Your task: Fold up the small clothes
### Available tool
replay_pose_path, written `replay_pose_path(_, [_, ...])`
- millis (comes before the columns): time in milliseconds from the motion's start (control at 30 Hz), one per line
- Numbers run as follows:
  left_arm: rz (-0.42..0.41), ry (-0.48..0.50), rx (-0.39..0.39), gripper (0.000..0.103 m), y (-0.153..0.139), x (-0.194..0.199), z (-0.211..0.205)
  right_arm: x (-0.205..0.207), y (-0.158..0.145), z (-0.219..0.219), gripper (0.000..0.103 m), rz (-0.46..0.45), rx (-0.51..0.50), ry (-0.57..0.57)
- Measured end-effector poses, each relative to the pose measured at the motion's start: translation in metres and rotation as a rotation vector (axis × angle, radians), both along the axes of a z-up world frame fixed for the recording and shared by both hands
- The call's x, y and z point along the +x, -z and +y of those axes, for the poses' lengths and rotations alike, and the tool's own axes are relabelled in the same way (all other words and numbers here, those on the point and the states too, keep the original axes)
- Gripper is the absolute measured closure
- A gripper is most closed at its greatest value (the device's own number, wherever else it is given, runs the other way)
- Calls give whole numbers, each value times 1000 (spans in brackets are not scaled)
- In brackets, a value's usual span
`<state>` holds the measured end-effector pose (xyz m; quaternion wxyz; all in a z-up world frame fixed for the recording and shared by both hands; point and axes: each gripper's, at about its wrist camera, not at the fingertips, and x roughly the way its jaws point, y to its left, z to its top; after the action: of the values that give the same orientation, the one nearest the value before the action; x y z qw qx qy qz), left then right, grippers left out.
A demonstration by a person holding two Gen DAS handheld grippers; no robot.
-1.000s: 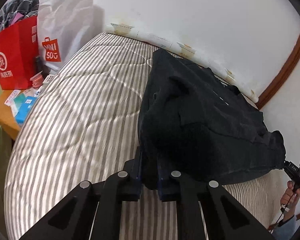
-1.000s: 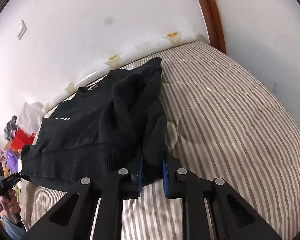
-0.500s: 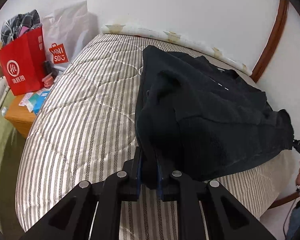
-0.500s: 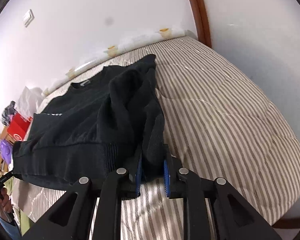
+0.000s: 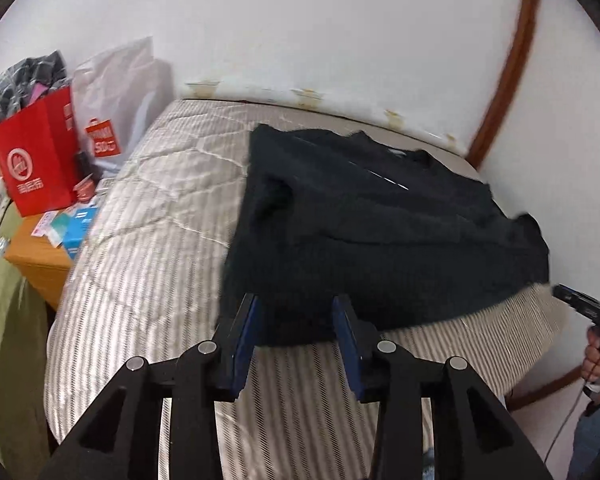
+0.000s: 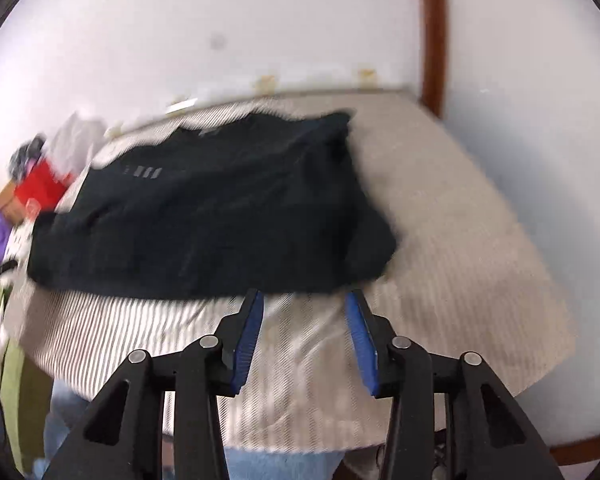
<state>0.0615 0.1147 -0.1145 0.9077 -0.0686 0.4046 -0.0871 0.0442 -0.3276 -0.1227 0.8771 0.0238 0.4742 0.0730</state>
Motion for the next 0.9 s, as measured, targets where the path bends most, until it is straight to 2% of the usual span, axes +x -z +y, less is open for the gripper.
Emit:
replay_pose_path(33, [1,14,3,67,1,-1,-4,-1,5,7,83,13,-9,-18])
replay_pose_path(200, [30,96,-10,67,14,-5,-21,9,25,30,91,40,-33,-45])
replay_pose_path(367, [58,115,-38,68,22,3,-28,19,17,34,91,-5,6,-30])
replay_pose_path(500, [93,130,-67,70,29,17,-32,33,30,41,91,44,-27,-28])
replay_pose_path(600, [128,139,-53,70,37,28,-41,39,36,43,92,66,-33,-14])
replay_pose_path(667, [131,138,-41,72,38,31,-46,42,33,44,92,69,-29,0])
replay_pose_path(800, [100,162,-25,73,23,40,-53,40,13,44,92,8,-37,-19])
replay_pose_path(900, [73,173,-49,73,11,47,-52,47,0,36,92,-46,-27,-2])
